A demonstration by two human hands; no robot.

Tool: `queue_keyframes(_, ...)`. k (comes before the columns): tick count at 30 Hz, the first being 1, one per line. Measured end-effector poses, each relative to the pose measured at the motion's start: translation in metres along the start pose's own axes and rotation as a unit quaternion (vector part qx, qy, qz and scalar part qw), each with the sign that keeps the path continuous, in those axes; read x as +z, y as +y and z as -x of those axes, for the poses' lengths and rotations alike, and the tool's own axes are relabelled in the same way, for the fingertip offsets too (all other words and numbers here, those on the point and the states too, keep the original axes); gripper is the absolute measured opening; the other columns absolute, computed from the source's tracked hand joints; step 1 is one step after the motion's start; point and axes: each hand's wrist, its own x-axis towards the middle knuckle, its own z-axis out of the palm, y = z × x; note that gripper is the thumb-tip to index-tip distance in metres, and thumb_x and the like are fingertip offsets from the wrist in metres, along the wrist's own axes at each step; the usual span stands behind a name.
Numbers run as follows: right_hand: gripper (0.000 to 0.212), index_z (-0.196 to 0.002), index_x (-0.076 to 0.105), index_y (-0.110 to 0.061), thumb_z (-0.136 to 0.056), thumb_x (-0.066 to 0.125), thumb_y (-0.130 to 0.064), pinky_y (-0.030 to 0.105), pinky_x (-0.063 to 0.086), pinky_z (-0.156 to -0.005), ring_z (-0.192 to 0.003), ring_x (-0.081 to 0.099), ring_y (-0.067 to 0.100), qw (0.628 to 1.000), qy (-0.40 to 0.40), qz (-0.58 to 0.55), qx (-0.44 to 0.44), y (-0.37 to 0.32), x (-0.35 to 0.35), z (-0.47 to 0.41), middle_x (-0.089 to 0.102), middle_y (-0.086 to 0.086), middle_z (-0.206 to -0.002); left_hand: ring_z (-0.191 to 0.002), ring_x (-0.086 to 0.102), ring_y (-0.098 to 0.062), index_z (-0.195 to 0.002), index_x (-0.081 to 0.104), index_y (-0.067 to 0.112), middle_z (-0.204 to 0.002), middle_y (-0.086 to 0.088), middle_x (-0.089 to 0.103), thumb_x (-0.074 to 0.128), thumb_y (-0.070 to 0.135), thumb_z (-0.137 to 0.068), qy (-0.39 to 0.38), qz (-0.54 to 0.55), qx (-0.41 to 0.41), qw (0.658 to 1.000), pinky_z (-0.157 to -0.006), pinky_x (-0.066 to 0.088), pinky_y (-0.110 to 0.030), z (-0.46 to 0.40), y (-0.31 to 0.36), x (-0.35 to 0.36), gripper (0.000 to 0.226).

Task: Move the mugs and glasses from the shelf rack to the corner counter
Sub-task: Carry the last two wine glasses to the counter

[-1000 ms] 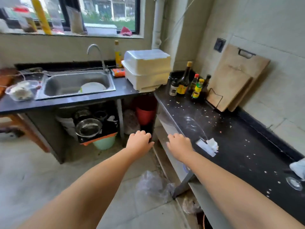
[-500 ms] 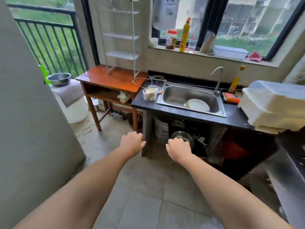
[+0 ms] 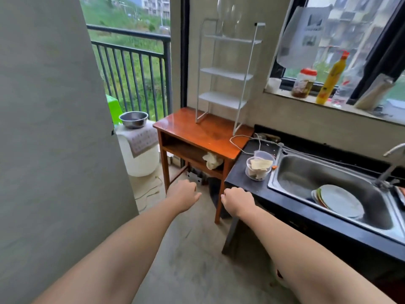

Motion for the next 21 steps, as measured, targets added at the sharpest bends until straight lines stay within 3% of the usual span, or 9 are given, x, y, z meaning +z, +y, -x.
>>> queue_keyframes(9, 0.035, -0.106, 0.062, -0.011, -0.1, 0.033, -0.03, 0.04, 0.043, -0.091, -0.11, 0.058, 0.033, 0.999, 0.03, 0.002, -0.018, -0.037, -0.06, -0.169, 0.064, 0.011, -0.117, -0.107, 0.056, -0.027, -0.108, 0.064, 0.016, -0.111, -0.007, 0.06, 0.045, 0.042, -0.094, 0.041, 0.055, -0.02, 0.997, -0.091, 0.049, -0.043, -0.148, -0.066, -0.063, 0.035)
queue_keyframes(14, 0.037, -0.106, 0.063, -0.011, -0.1, 0.031, -0.029, 0.041, 0.044, -0.091, -0.109, 0.059, 0.032, 0.996, 0.089, -0.013, 0.003, -0.055, -0.095, -0.277, 0.065, 0.011, -0.116, -0.099, 0.06, -0.025, -0.105, 0.065, 0.014, -0.108, -0.007, 0.064, 0.046, 0.04, -0.094, 0.064, 0.038, 0.034, 0.997, -0.084, 0.051, -0.038, -0.255, -0.098, -0.103, 0.034)
queue_keyframes(18, 0.037, -0.105, 0.063, -0.009, -0.1, 0.031, -0.028, 0.04, 0.045, -0.089, -0.107, 0.06, 0.032, 0.988, 0.142, -0.026, 0.046, -0.066, -0.141, -0.353, 0.066, 0.011, -0.114, -0.103, 0.059, -0.025, -0.112, 0.064, 0.015, -0.112, -0.006, 0.062, 0.046, 0.041, -0.095, 0.078, 0.03, 0.08, 0.993, -0.09, 0.051, -0.041, -0.333, -0.117, -0.154, 0.036)
queue_keyframes(21, 0.039, -0.106, 0.064, -0.007, -0.1, 0.032, -0.029, 0.04, 0.046, -0.09, -0.109, 0.06, 0.034, 0.982, 0.172, -0.041, 0.072, -0.066, -0.18, -0.401, 0.066, 0.014, -0.116, -0.099, 0.061, -0.027, -0.105, 0.066, 0.013, -0.108, -0.008, 0.064, 0.046, 0.038, -0.094, 0.108, 0.061, 0.102, 0.987, -0.086, 0.054, -0.041, -0.39, -0.121, -0.196, 0.034)
